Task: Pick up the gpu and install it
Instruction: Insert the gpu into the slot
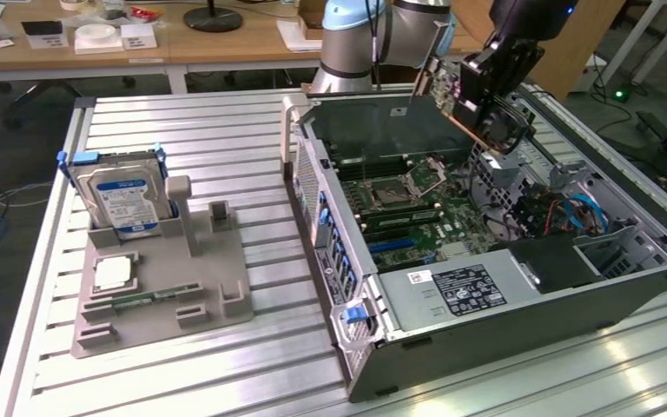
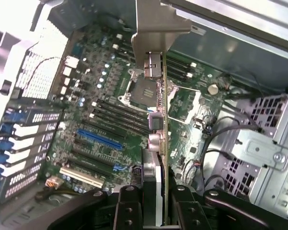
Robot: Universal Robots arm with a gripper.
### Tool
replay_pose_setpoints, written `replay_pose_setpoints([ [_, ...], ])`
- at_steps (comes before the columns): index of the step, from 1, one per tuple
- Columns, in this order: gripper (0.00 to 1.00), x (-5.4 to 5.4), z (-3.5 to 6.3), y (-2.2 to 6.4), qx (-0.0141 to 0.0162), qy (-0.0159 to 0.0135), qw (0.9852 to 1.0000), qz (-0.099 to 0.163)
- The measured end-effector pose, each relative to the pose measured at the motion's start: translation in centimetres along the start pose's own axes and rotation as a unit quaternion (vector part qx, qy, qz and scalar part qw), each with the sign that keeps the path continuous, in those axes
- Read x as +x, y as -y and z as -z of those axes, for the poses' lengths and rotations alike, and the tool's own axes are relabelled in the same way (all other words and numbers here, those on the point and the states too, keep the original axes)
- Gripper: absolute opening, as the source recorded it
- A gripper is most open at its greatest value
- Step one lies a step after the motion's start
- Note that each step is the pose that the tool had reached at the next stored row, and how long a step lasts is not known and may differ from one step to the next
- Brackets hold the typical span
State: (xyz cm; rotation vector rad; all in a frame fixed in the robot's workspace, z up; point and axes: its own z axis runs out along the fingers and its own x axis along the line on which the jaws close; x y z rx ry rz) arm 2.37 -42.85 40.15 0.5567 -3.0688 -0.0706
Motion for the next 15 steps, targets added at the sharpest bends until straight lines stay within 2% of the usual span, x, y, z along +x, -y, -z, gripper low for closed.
replay_pose_setpoints([
  [4,0.28,0.0,0.0,0.0,0.0004,-0.0014,0.9996,0.028],
  [7,0.28,0.0,0.0,0.0,0.0007,-0.0025,0.9987,0.051],
  [11,0.28,0.0,0.0,0.0,0.0011,-0.0039,0.9968,0.08],
  [15,0.28,0.0,0.0,0.0,0.0014,-0.0052,0.9942,0.107],
])
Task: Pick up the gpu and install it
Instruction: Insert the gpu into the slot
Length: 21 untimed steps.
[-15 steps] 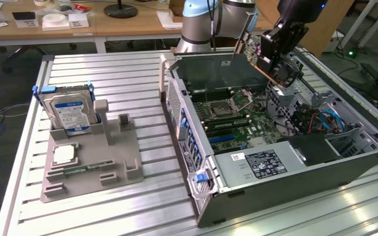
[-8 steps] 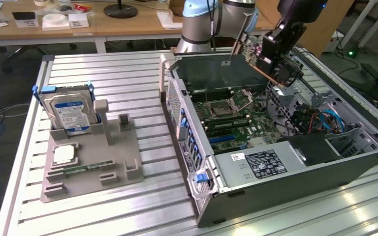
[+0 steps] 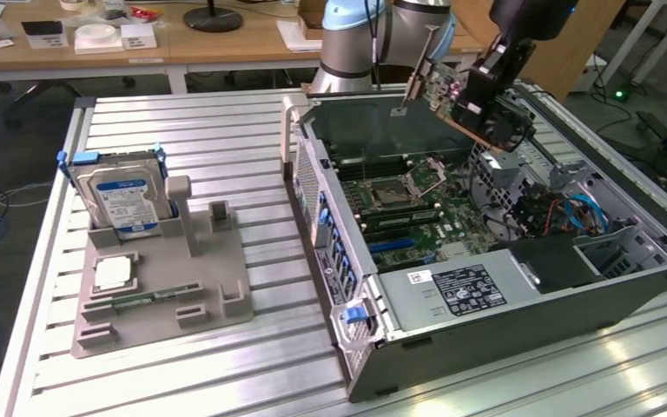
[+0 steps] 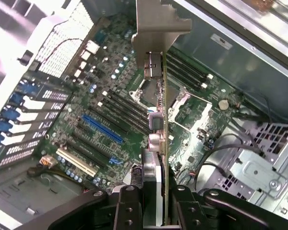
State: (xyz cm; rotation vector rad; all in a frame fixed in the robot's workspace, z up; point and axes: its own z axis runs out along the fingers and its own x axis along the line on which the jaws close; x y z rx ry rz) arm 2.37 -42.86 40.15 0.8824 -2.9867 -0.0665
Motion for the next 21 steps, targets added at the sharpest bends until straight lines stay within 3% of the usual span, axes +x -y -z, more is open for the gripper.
replay_pose_setpoints([
  [6,0.28,0.0,0.0,0.0,0.0006,-0.002,0.9992,0.04],
  [11,0.28,0.0,-0.01,0.0,0.001,-0.0036,0.9973,0.074],
  [16,0.28,0.0,-0.02,0.0,0.0015,-0.0053,0.994,0.109],
  [21,0.28,0.0,-0.02,0.0,0.002,-0.007,0.9896,0.144],
])
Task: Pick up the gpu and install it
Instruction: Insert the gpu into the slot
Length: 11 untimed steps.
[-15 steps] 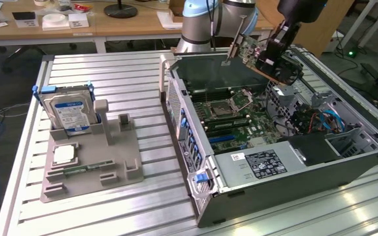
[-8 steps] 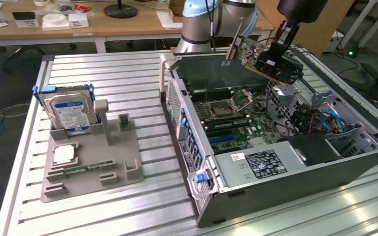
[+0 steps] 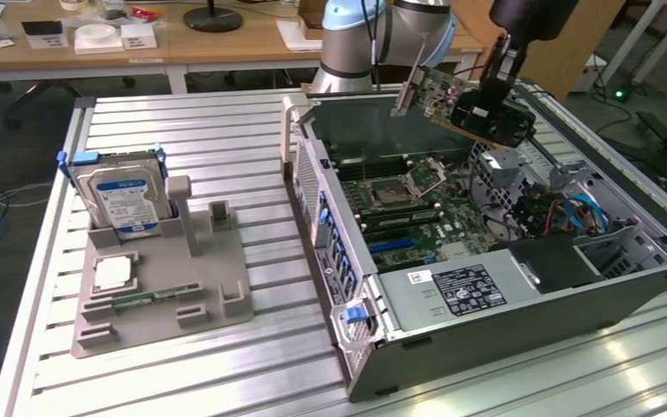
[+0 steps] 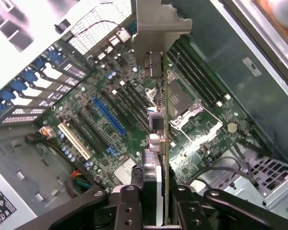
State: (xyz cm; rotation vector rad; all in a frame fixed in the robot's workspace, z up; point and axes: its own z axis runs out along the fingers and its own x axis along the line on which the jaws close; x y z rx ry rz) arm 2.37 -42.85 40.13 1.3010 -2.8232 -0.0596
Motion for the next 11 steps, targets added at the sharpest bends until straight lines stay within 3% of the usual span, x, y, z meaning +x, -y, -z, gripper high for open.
replay_pose_setpoints([
  [5,0.28,0.0,-0.01,0.0,0.0005,-0.0018,0.9993,0.037],
  [11,0.28,0.0,-0.02,0.0,0.0011,-0.0039,0.9967,0.081],
])
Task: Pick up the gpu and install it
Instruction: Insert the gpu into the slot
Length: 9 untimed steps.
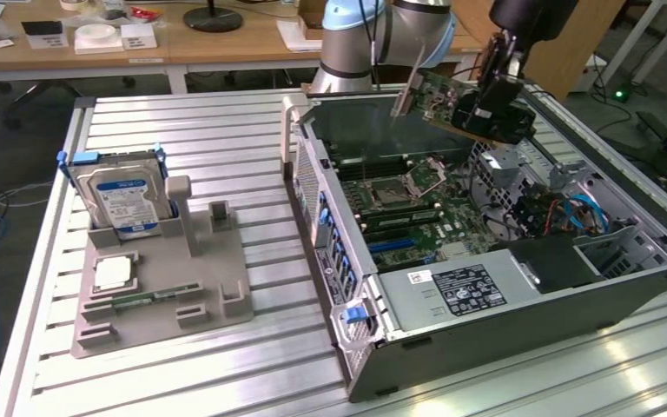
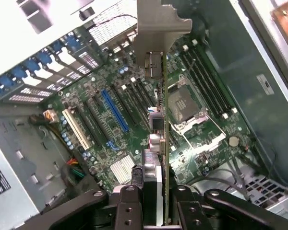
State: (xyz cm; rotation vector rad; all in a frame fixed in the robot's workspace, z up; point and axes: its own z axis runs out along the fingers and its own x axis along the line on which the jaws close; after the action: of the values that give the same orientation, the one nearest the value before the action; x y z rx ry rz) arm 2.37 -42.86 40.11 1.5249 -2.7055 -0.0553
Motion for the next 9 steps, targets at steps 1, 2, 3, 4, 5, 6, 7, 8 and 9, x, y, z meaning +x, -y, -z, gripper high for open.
replay_pose_setpoints([
  [1,0.28,0.0,0.0,0.0,0.0001,-0.0004,1.0,0.007],
  [2,0.28,0.0,0.0,0.0,0.0002,-0.0007,0.9999,0.015],
  [3,0.28,0.0,0.0,0.0,0.0003,-0.001,0.9998,0.021],
  [4,0.28,0.0,0.0,0.0,0.0003,-0.0013,0.9996,0.027],
  [5,0.28,0.0,-0.01,0.0,0.0004,-0.0016,0.9994,0.034],
  [6,0.28,0.0,-0.01,0.01,0.0007,-0.0019,0.9992,0.039],
  [7,0.28,0.0,-0.03,0.01,0.0015,-0.0017,0.999,0.045],
  [8,0.28,0.01,-0.05,0.02,0.0029,-0.0012,0.9987,0.05],
  [9,0.28,0.01,-0.08,0.02,0.0051,-0.0003,0.9985,0.055],
])
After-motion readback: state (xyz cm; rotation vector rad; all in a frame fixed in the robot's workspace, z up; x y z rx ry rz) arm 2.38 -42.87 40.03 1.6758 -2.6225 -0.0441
